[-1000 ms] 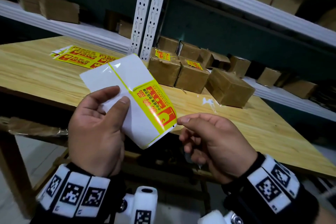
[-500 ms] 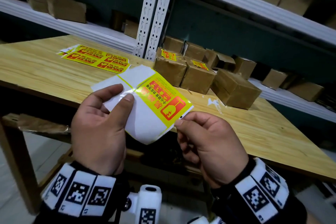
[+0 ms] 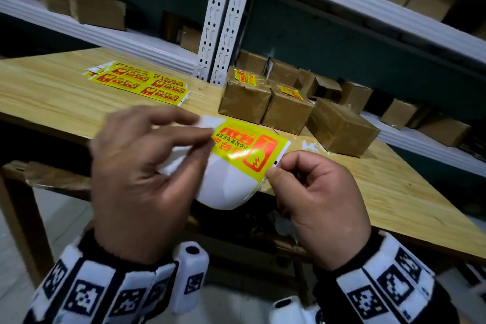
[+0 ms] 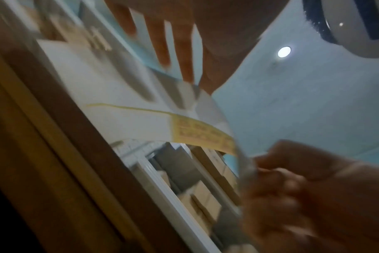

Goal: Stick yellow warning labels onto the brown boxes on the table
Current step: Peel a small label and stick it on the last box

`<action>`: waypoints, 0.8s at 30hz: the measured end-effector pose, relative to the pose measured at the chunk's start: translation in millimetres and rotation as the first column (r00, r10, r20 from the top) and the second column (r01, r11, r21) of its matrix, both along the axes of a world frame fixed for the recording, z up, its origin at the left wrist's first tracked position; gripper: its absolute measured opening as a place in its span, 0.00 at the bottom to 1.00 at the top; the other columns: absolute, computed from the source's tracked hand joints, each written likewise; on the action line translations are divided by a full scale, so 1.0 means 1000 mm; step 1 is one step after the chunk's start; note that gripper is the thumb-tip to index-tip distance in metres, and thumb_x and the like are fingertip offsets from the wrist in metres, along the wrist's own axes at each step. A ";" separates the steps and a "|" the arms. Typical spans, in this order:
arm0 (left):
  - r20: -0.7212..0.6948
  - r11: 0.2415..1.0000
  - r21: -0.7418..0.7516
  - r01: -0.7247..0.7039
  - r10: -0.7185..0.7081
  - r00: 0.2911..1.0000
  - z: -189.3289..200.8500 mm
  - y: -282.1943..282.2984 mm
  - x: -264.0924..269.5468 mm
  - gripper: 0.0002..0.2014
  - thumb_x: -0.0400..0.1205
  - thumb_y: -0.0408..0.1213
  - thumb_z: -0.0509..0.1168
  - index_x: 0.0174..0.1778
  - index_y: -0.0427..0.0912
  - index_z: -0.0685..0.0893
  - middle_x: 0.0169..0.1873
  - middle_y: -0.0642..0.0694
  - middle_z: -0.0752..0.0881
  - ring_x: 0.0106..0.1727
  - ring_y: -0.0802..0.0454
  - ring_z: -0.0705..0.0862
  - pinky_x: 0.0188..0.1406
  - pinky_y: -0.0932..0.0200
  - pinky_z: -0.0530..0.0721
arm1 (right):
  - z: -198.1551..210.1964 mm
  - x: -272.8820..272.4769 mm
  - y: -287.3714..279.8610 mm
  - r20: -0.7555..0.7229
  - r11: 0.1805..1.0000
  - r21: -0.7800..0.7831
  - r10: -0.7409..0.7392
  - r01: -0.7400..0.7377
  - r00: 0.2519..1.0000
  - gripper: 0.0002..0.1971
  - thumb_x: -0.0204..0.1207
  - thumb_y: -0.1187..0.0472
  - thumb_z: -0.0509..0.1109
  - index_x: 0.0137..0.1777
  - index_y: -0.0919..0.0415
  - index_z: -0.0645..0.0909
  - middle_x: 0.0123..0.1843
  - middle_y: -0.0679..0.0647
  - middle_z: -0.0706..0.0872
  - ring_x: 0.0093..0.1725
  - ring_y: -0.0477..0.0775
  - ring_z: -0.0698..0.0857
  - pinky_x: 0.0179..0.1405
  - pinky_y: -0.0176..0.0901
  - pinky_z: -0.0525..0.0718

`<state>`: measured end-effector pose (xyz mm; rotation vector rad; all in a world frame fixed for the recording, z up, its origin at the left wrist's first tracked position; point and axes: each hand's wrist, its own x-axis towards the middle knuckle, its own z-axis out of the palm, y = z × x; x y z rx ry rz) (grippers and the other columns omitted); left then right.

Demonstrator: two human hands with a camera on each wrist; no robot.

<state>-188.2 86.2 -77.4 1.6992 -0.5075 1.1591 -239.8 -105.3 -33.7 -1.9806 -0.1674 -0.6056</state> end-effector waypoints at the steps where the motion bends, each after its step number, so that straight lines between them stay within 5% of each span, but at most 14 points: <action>1: 0.011 0.997 0.038 0.074 -0.075 0.997 0.005 -0.004 -0.005 0.05 0.81 0.40 0.76 0.50 0.45 0.95 0.53 0.48 0.91 0.58 0.40 0.88 0.56 0.34 0.82 | 0.001 -0.001 0.001 0.004 1.000 -0.007 0.011 -0.011 1.000 0.15 0.77 0.70 0.76 0.30 0.57 0.82 0.22 0.47 0.76 0.22 0.46 0.73 0.23 0.37 0.73; 5: -0.048 0.962 0.134 0.240 -0.235 0.971 0.008 -0.013 -0.011 0.07 0.80 0.44 0.75 0.50 0.49 0.95 0.51 0.55 0.91 0.58 0.43 0.87 0.56 0.36 0.80 | 0.005 -0.004 0.004 0.015 0.995 0.007 0.104 -0.104 0.994 0.12 0.78 0.67 0.76 0.33 0.62 0.83 0.23 0.47 0.77 0.23 0.43 0.73 0.25 0.34 0.73; 11: -0.078 0.936 0.131 0.326 -0.318 0.945 0.009 -0.013 -0.011 0.07 0.78 0.41 0.78 0.49 0.44 0.96 0.48 0.52 0.92 0.55 0.45 0.88 0.58 0.53 0.82 | 0.009 -0.007 0.007 0.017 0.984 0.037 0.174 -0.175 0.985 0.11 0.80 0.69 0.74 0.35 0.63 0.84 0.24 0.50 0.78 0.24 0.45 0.74 0.25 0.35 0.74; 24: -0.135 0.936 0.076 0.343 -0.331 0.934 0.008 -0.012 -0.014 0.06 0.75 0.40 0.78 0.47 0.49 0.96 0.44 0.63 0.92 0.54 0.51 0.90 0.50 0.44 0.85 | 0.007 -0.007 0.004 0.018 0.984 -0.036 0.178 -0.177 0.984 0.09 0.79 0.62 0.74 0.37 0.57 0.88 0.25 0.52 0.80 0.24 0.45 0.75 0.25 0.35 0.74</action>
